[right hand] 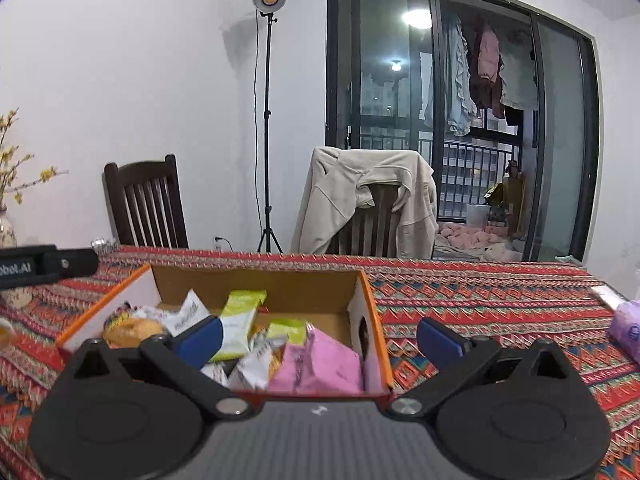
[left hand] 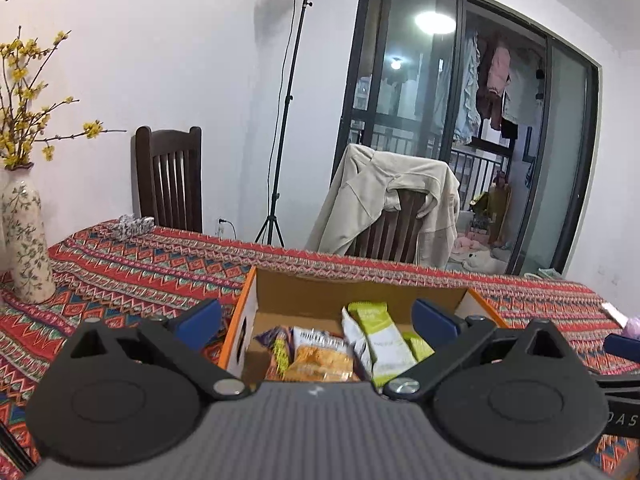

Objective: Organize snacks
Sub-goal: 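Withdraw both grippers and grasp the gold pumpkin-seed packet with the left gripper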

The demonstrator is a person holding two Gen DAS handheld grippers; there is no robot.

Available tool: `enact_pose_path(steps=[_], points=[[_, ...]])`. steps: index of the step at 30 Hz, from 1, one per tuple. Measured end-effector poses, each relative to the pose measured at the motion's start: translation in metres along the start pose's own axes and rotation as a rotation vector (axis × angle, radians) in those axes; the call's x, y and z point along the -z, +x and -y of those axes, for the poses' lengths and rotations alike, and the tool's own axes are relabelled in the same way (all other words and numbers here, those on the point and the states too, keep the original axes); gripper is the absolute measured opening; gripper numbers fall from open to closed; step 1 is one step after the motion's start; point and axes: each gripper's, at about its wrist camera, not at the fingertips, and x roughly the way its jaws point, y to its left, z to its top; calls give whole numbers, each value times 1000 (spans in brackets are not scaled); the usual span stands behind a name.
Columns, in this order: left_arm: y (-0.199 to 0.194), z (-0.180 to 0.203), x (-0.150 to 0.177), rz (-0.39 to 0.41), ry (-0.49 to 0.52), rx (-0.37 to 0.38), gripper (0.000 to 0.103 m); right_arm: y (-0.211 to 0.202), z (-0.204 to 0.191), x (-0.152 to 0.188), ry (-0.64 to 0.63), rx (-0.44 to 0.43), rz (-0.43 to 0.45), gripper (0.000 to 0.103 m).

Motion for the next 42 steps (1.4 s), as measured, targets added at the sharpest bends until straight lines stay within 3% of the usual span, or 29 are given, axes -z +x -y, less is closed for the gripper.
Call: enact_pose_path(steps=[13, 21, 34, 42], points=[[-31, -18, 45, -81, 58, -20, 103, -27, 14, 59, -21, 34, -94, 103], [-26, -21, 74, -178, 55, -33, 103, -29, 32, 90, 74, 56, -107, 103], [9, -1, 95, -355, 115, -65, 103, -16, 44, 99, 155, 63, -159, 103], [23, 6, 112, -384, 131, -96, 103, -14, 45, 98, 155, 62, -170, 103]])
